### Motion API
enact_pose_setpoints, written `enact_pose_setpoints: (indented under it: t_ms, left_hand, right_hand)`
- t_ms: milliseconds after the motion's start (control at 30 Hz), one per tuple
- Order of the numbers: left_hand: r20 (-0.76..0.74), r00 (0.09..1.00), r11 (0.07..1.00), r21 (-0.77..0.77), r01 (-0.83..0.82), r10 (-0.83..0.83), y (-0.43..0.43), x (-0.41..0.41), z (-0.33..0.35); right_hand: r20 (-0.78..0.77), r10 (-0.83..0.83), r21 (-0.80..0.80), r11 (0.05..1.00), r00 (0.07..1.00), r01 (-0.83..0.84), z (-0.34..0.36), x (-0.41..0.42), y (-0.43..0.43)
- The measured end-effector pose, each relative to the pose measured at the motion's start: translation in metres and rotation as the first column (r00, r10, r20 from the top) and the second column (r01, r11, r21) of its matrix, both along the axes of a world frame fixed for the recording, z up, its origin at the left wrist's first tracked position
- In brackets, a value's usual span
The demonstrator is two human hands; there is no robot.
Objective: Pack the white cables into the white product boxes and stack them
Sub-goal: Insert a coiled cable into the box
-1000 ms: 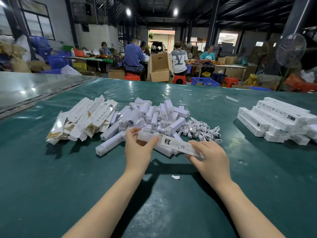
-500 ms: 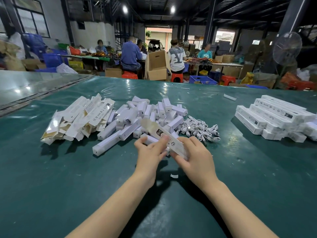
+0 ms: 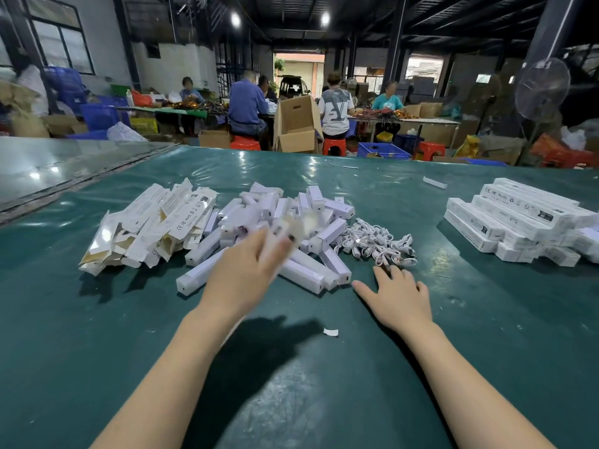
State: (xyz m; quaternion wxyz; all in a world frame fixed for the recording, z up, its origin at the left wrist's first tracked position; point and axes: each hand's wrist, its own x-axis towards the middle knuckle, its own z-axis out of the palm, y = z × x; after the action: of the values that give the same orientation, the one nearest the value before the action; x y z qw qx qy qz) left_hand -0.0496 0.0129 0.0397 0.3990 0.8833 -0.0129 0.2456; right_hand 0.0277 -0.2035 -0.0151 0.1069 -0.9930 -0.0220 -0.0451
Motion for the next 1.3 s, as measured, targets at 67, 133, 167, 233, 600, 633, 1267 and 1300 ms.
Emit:
enact_pose_setpoints:
  t_ms: [67,133,167,233,600,633,1267,1300]
  left_hand:
    - [-0.21,0.977,0.906,0.416,0.074,0.017,-0.001,-0.003,-0.005]
    - [-0.313,0.946,0.773,0.619,0.137,0.083,-0.007,-0.003,-0.013]
    - [-0.337,0.937,0.753,0.639,0.161,0.086,-0.012,-0.002,-0.017]
    - [-0.359,0.932,0.763,0.615,0.198,0.048,-0.019,0.0,-0.023]
    - [-0.302,0.936,0.783,0.532,0.323,-0.181,-0.025,0.004,-0.033]
    - [-0.309,0.934,0.776,0.538,0.328,-0.181,-0.025,0.005,-0.033]
    - [-0.305,0.893,0.79,0.428,0.44,-0.332,-0.021,0.009,-0.034]
    - [-0.312,0.895,0.786,0.439,0.434,-0.32,-0.02,0.009,-0.034]
  right_hand:
    - [0.058,-0.007,0.032,0.999,0.998,0.005,0.004,0.0,0.0]
    - [0.193,-0.016,0.113,0.994,0.981,-0.006,0.008,-0.005,-0.003]
    - [0.249,-0.009,0.116,0.993,0.968,-0.021,0.01,-0.01,-0.005]
    - [0.29,0.009,0.102,0.994,0.957,-0.04,0.011,-0.016,-0.007]
    - [0.158,0.174,0.17,0.965,0.972,-0.2,0.014,-0.01,-0.006]
    - [0.119,0.232,0.138,0.959,0.966,-0.247,0.018,-0.009,-0.007]
    - [-0.018,0.413,0.085,0.908,0.91,-0.411,0.038,-0.013,-0.019]
    - [-0.027,0.4,0.089,0.914,0.916,-0.397,0.038,-0.012,-0.018]
